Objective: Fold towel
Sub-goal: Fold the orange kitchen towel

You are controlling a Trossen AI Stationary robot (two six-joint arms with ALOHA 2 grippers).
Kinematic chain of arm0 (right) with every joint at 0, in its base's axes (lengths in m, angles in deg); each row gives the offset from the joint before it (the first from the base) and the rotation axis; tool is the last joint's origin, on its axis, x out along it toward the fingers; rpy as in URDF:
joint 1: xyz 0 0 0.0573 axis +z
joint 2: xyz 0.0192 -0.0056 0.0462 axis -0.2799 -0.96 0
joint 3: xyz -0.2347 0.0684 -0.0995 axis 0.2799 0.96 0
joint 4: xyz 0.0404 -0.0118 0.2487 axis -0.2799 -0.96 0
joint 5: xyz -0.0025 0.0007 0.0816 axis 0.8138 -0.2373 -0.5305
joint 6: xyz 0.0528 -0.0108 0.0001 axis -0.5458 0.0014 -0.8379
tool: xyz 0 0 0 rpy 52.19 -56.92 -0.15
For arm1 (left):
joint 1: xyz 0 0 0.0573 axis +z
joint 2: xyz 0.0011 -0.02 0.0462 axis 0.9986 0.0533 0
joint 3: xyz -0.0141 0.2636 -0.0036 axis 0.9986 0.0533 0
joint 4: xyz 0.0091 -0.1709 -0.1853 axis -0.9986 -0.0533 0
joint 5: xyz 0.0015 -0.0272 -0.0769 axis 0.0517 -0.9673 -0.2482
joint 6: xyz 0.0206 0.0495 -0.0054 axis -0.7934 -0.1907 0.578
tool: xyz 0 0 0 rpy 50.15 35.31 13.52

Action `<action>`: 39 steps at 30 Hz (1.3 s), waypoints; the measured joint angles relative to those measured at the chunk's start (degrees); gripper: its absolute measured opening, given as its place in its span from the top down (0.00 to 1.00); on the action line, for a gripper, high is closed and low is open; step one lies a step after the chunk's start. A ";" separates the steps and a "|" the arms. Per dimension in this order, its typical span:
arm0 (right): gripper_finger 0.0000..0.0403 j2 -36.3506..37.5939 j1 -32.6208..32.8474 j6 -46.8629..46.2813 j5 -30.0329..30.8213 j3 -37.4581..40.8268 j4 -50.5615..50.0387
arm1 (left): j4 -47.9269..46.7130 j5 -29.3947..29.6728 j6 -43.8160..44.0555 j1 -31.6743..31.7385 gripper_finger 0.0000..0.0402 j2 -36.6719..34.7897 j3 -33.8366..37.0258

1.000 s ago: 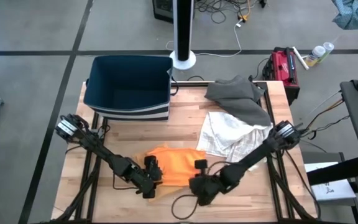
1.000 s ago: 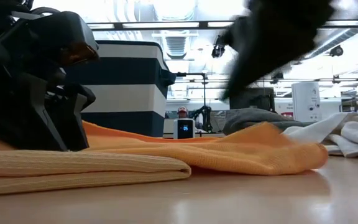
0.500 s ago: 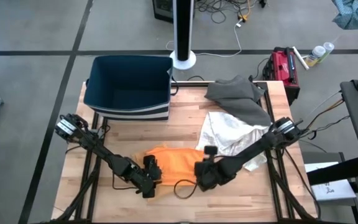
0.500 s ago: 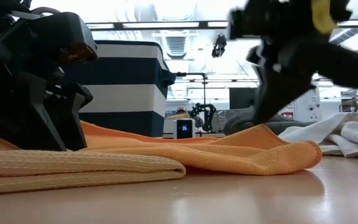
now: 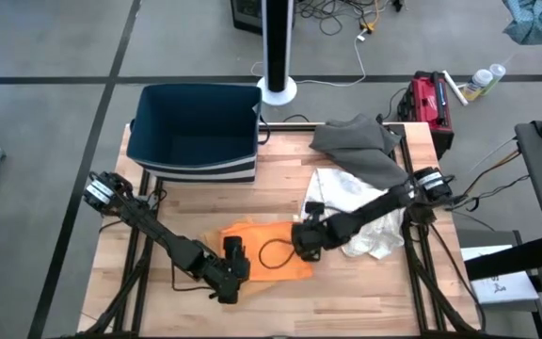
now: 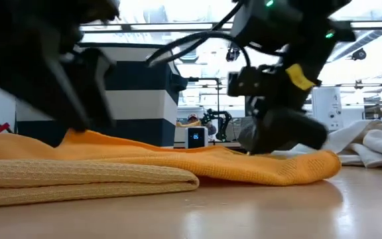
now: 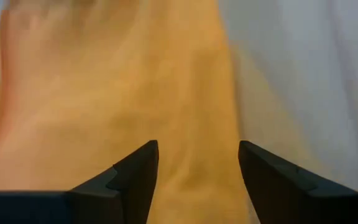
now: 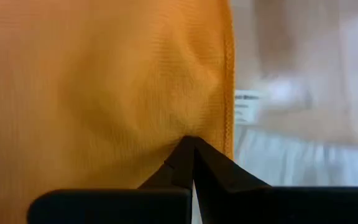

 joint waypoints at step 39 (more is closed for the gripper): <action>1.00 -1.10 7.19 -0.55 -5.58 -0.85 19.89 | 19.26 -4.47 6.79 -2.91 0.62 9.14 2.24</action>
